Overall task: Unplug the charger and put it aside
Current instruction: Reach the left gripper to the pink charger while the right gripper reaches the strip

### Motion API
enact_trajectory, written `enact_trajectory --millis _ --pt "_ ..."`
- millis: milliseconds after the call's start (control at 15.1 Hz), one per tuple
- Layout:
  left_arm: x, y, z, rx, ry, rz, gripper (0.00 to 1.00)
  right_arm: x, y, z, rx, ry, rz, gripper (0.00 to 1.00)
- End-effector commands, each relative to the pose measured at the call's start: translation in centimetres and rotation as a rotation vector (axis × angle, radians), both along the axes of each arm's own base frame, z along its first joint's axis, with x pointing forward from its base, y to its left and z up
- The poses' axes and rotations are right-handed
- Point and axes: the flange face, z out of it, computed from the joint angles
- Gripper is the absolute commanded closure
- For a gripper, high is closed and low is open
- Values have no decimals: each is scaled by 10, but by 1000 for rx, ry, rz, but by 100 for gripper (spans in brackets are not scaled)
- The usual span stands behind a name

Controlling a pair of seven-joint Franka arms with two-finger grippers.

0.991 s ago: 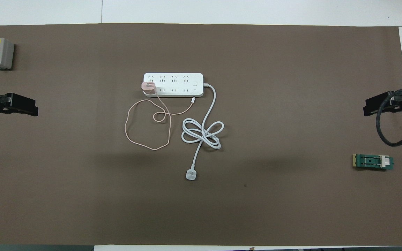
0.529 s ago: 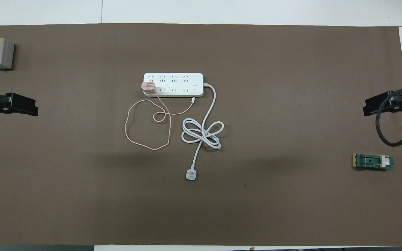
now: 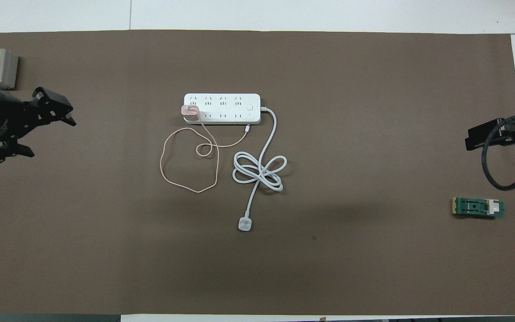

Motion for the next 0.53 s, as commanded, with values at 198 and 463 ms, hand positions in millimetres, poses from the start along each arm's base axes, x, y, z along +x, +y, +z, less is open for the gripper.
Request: enact_trajectory --millis 198,463 --pt "44 -49 -36 0 -18 451 0 1 31 -20 93 57 -278 0" --pt "63 -80 -69 -14 -12 666 0 32 79 -56 255 164 -660 0"
